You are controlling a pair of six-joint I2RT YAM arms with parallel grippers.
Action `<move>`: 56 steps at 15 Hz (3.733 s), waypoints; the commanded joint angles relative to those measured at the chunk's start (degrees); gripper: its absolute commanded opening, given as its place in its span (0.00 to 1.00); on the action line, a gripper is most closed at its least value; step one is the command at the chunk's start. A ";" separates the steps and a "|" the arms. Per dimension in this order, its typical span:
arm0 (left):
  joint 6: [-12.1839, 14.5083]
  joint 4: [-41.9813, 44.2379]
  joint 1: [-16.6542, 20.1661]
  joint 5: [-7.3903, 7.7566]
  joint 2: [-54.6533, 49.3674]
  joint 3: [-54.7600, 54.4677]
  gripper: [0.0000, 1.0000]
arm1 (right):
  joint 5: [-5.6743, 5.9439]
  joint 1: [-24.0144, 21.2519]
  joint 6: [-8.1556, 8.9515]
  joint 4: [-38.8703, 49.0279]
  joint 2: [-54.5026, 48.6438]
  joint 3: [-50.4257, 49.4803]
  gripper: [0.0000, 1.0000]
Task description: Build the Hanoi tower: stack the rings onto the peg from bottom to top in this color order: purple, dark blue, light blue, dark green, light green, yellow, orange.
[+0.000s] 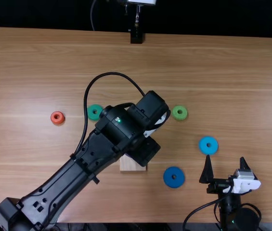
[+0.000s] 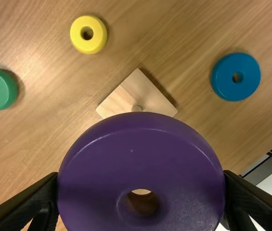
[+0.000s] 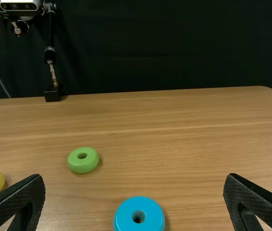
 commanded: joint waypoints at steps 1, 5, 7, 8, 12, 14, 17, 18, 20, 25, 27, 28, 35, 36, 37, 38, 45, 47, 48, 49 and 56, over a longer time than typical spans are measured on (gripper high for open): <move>-0.26 0.25 -0.42 0.33 1.39 1.55 0.00 | -0.37 -0.57 0.01 0.17 -0.62 -0.49 1.00; -0.15 -0.17 0.11 0.43 1.48 1.28 0.00 | -0.37 -0.57 0.12 0.17 -0.62 -0.49 1.00; -0.15 0.25 0.11 0.43 1.48 0.14 0.00 | -0.37 -0.57 0.12 0.17 -0.62 -0.49 1.00; -0.15 0.36 0.20 0.43 1.48 -0.56 0.00 | -0.37 -0.57 0.12 0.17 -0.62 -0.49 1.00; -0.05 0.67 0.46 0.43 1.39 -3.29 0.00 | -0.37 -0.57 0.01 0.17 -0.62 -0.49 1.00; -0.05 0.67 0.55 0.43 1.39 -4.52 0.00 | -0.37 -0.57 0.12 0.17 -0.62 -0.49 1.00; -0.05 0.57 1.08 0.54 1.39 -4.61 0.62 | -0.37 -0.57 0.12 0.17 -0.62 -0.49 1.00; -0.15 0.36 1.34 0.43 1.39 -4.69 1.00 | -0.37 -0.57 0.01 0.17 -0.62 -0.49 1.00; -0.15 0.57 2.04 0.43 1.31 -4.69 1.00 | -0.37 -0.57 0.12 0.17 -0.62 -0.49 1.00; -0.05 0.99 3.89 0.43 0.60 -1.35 1.00 | -0.37 -0.57 0.01 0.17 -0.62 -0.49 1.00; 0.17 0.99 7.32 0.33 -0.54 2.16 1.00 | -0.37 -0.57 0.01 0.17 -0.62 -0.49 1.00; 0.27 1.62 8.99 0.33 -2.56 3.48 1.00 | -0.37 -0.57 0.12 0.17 -0.62 -0.49 1.00; -0.36 30.20 30.08 -0.09 -26.03 -18.49 1.00 | -0.37 -0.57 0.01 0.17 -0.62 -0.49 1.00; -0.05 30.94 32.45 -0.52 -30.77 -23.94 1.00 | -0.37 -0.57 0.12 0.17 -0.62 -0.49 1.00; -0.05 31.89 33.95 -0.62 -35.34 -29.65 1.00 | -0.37 -0.57 0.12 0.17 -0.62 -0.49 1.00; -0.15 34.11 35.09 -0.62 -39.74 -34.84 1.00 | -0.48 -0.57 0.01 0.17 -0.62 -0.49 1.00; 0.27 58.47 38.60 -5.05 -70.94 -76.15 1.00 | -0.37 -0.57 0.12 0.17 -0.62 -0.49 1.00; 0.17 64.17 41.33 -4.84 -80.43 -85.90 1.00 | -0.37 -0.57 0.12 0.17 -0.62 -0.49 1.00; 0.17 66.17 42.12 -4.73 -84.56 -89.60 1.00 | -0.37 -0.57 0.01 0.17 -0.62 -0.49 1.00; 0.17 67.86 42.21 -4.73 -87.55 -93.02 1.00 | -0.37 -0.57 0.12 0.17 -0.62 -0.49 1.00; 0.69 69.02 42.03 -4.73 -103.11 -105.15 1.00 | -0.37 -0.57 0.12 0.17 -0.62 -0.49 1.00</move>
